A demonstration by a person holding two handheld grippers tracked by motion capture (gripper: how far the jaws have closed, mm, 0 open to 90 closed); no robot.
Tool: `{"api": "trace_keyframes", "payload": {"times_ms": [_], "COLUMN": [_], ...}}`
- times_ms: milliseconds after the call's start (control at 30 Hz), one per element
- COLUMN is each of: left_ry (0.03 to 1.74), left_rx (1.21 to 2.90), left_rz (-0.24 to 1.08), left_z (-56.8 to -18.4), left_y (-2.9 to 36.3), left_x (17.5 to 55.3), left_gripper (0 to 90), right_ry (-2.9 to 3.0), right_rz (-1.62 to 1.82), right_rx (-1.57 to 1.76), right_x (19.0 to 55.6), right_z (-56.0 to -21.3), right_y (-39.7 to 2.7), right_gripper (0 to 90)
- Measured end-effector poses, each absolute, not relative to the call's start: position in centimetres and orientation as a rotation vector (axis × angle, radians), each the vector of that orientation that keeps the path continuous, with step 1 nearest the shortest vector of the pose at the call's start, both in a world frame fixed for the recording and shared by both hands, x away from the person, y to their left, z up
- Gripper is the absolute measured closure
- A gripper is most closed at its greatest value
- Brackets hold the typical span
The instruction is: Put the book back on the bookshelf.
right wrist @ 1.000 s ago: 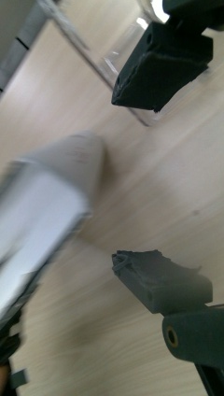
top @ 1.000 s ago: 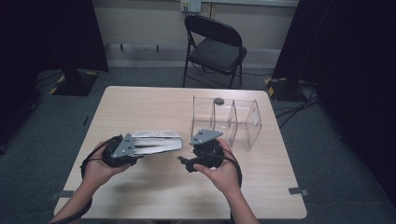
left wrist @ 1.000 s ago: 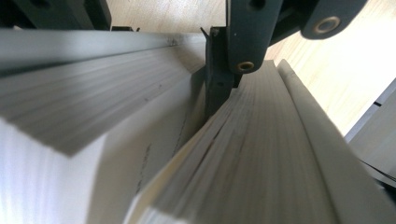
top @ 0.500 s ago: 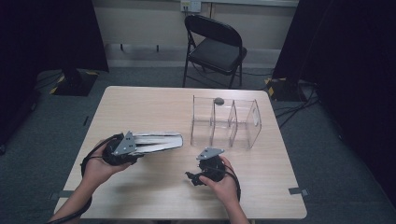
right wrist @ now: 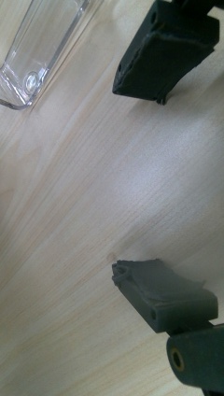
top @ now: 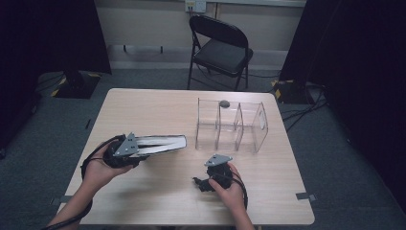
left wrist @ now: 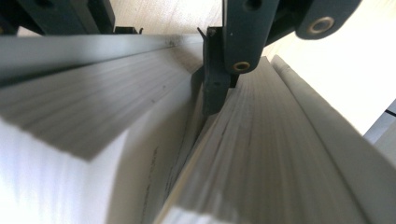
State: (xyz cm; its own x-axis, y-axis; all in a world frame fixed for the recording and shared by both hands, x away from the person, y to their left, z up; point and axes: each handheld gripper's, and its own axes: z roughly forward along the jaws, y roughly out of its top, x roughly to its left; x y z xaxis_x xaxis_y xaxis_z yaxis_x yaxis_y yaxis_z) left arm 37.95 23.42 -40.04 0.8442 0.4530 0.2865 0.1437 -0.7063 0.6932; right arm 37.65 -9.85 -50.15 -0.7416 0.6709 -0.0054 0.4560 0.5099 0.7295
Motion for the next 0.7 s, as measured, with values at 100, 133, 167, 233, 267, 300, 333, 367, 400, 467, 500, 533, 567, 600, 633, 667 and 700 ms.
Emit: {"api": "trace_keyframes", "payload": {"times_ms": [100, 133, 167, 233, 267, 300, 333, 367, 400, 467, 500, 533, 567, 600, 633, 667, 700], "left_ry": [0.431, 0.435, 0.438, 0.437, 0.435, 0.433, 0.433, 0.437, 0.426, 0.422, 0.417, 0.418, 0.416, 0.413, 0.417, 0.410, 0.417], "left_rx": [2.329, 2.329, 2.328, 2.328, 2.328, 2.331, 2.335, 2.337, 2.340, 2.344, 2.353, 2.361, 2.361, 2.367, 2.376, 2.381, 2.377], "left_rz": [0.572, 0.567, 0.563, 0.558, 0.550, 0.549, 0.545, 0.543, 0.536, 0.531, 0.526, 0.524, 0.514, 0.511, 0.510, 0.515, 0.510], "left_z": [-39.7, -39.7, -39.6, -39.5, -39.4, -39.4, -39.3, -39.2, -39.2, -39.0, -38.9, -38.8, -38.7, -38.6, -38.5, -38.4, -38.3], "left_y": [23.6, 23.6, 23.6, 23.7, 23.7, 23.7, 23.7, 23.7, 23.7, 23.8, 23.7, 23.7, 23.7, 23.6, 23.6, 23.6, 23.6], "left_x": [37.9, 37.9, 37.9, 37.8, 37.8, 37.8, 37.8, 37.7, 37.7, 37.7, 37.7, 37.6, 37.6, 37.6, 37.6, 37.7, 37.7], "left_gripper": [66.6, 67.0, 67.3, 67.8, 68.0, 68.1, 68.3, 68.5, 68.8, 69.3, 69.6, 69.7, 69.9, 70.2, 70.5, 70.8, 71.2], "right_ry": [2.468, 2.468, 2.467, 2.468, 2.467, 2.468, 2.467, 2.468, 2.468, 2.468, 2.468, 2.468, 2.468, 2.468, 2.468, 2.469, 2.468], "right_rz": [1.066, 1.066, 1.066, 1.066, 1.066, 1.066, 1.066, 1.066, 1.066, 1.067, 1.067, 1.066, 1.067, 1.067, 1.067, 1.067, 1.067], "right_rx": [0.948, 0.948, 0.948, 0.948, 0.948, 0.948, 0.948, 0.948, 0.948, 0.947, 0.948, 0.948, 0.947, 0.948, 0.947, 0.948, 0.948], "right_x": [37.7, 37.7, 37.7, 37.7, 37.7, 37.7, 37.7, 37.7, 37.7, 37.7, 37.7, 37.7, 37.7, 37.7, 37.7, 37.7, 37.7], "right_z": [-50.2, -50.2, -50.2, -50.2, -50.2, -50.2, -50.2, -50.2, -50.2, -50.2, -50.2, -50.2, -50.2, -50.2, -50.2, -50.2, -50.2], "right_y": [-9.8, -9.8, -9.8, -9.8, -9.8, -9.8, -9.8, -9.8, -9.8, -9.8, -9.8, -9.8, -9.8, -9.8, -9.8, -9.8, -9.8], "right_gripper": [11.2, 11.1, 11.1, 11.1, 11.1, 11.1, 11.1, 11.1, 11.1, 11.1, 11.1, 11.1, 11.1, 11.1, 11.1, 11.1, 11.1]}}
